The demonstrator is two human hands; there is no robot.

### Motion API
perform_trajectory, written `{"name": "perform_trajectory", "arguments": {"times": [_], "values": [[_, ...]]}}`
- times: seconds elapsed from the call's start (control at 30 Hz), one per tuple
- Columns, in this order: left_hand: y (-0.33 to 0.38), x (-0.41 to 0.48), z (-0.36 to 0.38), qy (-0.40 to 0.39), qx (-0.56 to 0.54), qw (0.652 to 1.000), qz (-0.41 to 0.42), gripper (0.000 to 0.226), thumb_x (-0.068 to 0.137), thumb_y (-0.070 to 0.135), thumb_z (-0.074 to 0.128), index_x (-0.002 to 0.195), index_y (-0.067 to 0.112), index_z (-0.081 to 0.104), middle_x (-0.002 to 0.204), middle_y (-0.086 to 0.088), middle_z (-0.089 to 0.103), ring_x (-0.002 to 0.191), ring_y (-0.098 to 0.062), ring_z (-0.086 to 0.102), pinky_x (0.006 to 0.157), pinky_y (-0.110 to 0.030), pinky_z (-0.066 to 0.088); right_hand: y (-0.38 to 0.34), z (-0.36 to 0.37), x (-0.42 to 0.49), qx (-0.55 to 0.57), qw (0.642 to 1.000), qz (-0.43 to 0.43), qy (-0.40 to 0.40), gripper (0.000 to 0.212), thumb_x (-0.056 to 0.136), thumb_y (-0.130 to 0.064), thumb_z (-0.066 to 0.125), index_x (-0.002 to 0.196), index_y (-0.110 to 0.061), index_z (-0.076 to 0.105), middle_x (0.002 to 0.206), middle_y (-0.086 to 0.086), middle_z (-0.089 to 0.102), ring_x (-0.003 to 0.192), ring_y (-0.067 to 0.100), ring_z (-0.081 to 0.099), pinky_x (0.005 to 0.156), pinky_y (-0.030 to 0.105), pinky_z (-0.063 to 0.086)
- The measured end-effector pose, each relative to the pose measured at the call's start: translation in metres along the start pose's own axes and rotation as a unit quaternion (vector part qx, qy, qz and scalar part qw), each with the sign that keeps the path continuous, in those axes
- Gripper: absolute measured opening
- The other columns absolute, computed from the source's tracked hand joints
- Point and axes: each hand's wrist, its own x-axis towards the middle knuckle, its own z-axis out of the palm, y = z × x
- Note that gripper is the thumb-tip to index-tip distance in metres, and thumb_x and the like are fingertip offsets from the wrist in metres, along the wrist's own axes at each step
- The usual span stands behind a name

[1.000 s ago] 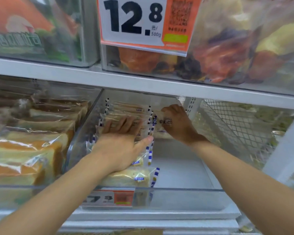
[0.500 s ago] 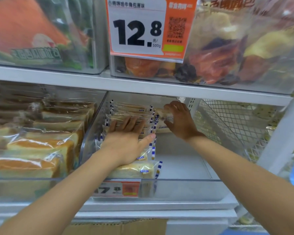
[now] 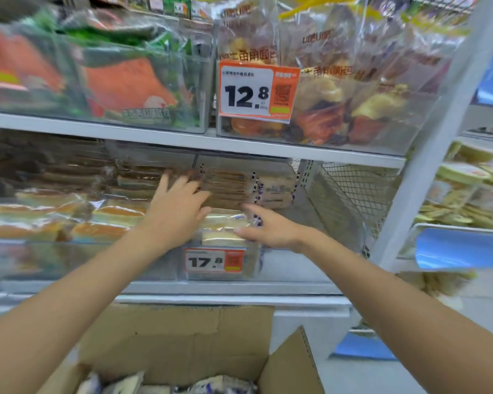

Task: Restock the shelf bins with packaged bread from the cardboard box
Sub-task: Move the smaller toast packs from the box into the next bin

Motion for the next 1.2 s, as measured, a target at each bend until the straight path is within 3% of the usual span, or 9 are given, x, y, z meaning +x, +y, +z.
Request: {"name": "perform_trajectory", "arguments": {"times": [0.13, 0.23, 0.4, 0.57, 0.73, 0.9, 0.97, 1.1, 1.2], "values": [[-0.009, -0.027, 0.002, -0.044, -0.128, 0.991, 0.012, 0.046, 0.101, 0.039, 0.044, 0.145, 0.025, 0.044, 0.162, -0.003, 0.019, 0.15, -0.022, 0.013, 0.121, -0.043, 0.009, -0.012, 0.013, -0.006, -0.04, 0.999, 0.016, 0.031, 0.073, 0.091, -0.048, 0.06, 0.151, -0.018, 0.03, 0.16, 0.01, 0.022, 0.149, 0.026, 0.016, 0.12, 0.042, 0.021], [-0.003, -0.041, -0.007, 0.04, -0.188, 0.981, -0.008, 0.037, 0.098, 0.034, 0.054, 0.134, 0.023, 0.056, 0.154, -0.001, 0.038, 0.144, -0.022, 0.028, 0.117, -0.043, 0.021, -0.022, 0.018, -0.02, -0.057, 0.99, 0.028, 0.123, 0.064, 0.091, -0.048, 0.06, 0.147, -0.028, 0.039, 0.161, 0.014, 0.01, 0.149, 0.033, 0.009, 0.118, 0.047, 0.02], [0.02, -0.08, -0.023, 0.091, -0.246, 0.964, -0.043, 0.009, 0.093, 0.021, 0.058, 0.097, 0.018, 0.066, 0.092, 0.004, 0.064, 0.086, -0.016, 0.057, 0.071, -0.031, 0.045, -0.042, 0.058, -0.059, -0.121, 0.942, -0.095, 0.299, 0.013, 0.089, -0.021, 0.061, 0.1, -0.016, 0.067, 0.108, 0.001, 0.055, 0.096, 0.018, 0.055, 0.081, 0.03, 0.046], [0.015, -0.141, 0.023, -0.105, -0.345, 0.924, -0.13, 0.005, 0.089, 0.021, 0.06, 0.092, 0.018, 0.064, 0.081, 0.006, 0.063, 0.08, -0.017, 0.061, 0.069, -0.031, 0.048, -0.015, 0.136, -0.087, -0.13, 0.977, -0.078, 0.147, 0.014, 0.086, -0.017, 0.061, 0.097, -0.015, 0.068, 0.096, -0.002, 0.062, 0.081, 0.013, 0.053, 0.073, 0.029, 0.043], [-0.021, -0.23, 0.099, -0.181, -0.396, 0.877, -0.205, 0.01, 0.09, 0.016, 0.064, 0.086, 0.025, 0.061, 0.078, 0.006, 0.062, 0.076, -0.014, 0.059, 0.07, -0.028, 0.043, 0.048, 0.226, -0.101, -0.089, 0.996, -0.007, -0.028, 0.021, 0.089, -0.02, 0.064, 0.109, -0.016, 0.068, 0.095, -0.008, 0.058, 0.084, 0.009, 0.055, 0.074, 0.021, 0.04], [-0.045, -0.293, 0.137, -0.219, -0.423, 0.842, -0.253, 0.02, 0.089, 0.006, 0.063, 0.083, 0.025, 0.062, 0.074, 0.004, 0.062, 0.067, -0.009, 0.056, 0.067, -0.021, 0.044, 0.085, 0.311, -0.093, 0.013, 0.963, 0.138, -0.229, 0.037, 0.088, -0.02, 0.071, 0.118, -0.003, 0.058, 0.09, 0.004, 0.061, 0.084, 0.017, 0.056, 0.066, 0.022, 0.045], [-0.049, -0.302, 0.141, -0.229, -0.43, 0.834, -0.26, 0.014, 0.09, 0.005, 0.062, 0.088, 0.019, 0.064, 0.082, 0.0, 0.063, 0.069, -0.006, 0.055, 0.065, -0.013, 0.041, 0.088, 0.344, -0.09, 0.047, 0.94, 0.173, -0.289, 0.054, 0.089, -0.021, 0.07, 0.135, -0.004, 0.046, 0.1, 0.0, 0.06, 0.092, 0.017, 0.055, 0.08, 0.028, 0.05], [-0.053, -0.306, 0.147, -0.248, -0.438, 0.82, -0.273, 0.018, 0.091, 0.011, 0.06, 0.085, 0.027, 0.062, 0.102, -0.007, 0.069, 0.079, -0.014, 0.059, 0.074, -0.026, 0.048, 0.093, 0.391, -0.093, -0.117, 0.944, 0.141, -0.276, 0.089, 0.083, -0.036, 0.074, 0.151, -0.016, 0.02, 0.116, 0.011, 0.062, 0.114, 0.031, 0.055, 0.092, 0.037, 0.047], [-0.05, -0.306, 0.149, -0.251, -0.449, 0.807, -0.291, 0.013, 0.092, 0.01, 0.058, 0.091, 0.022, 0.064, 0.096, -0.003, 0.066, 0.074, -0.007, 0.054, 0.062, -0.014, 0.041, 0.094, 0.402, -0.101, 0.006, 0.964, 0.166, -0.206, 0.058, 0.085, -0.008, 0.067, 0.132, -0.019, 0.034, 0.088, 0.003, 0.055, 0.084, 0.021, 0.058, 0.077, 0.044, 0.051]]}}
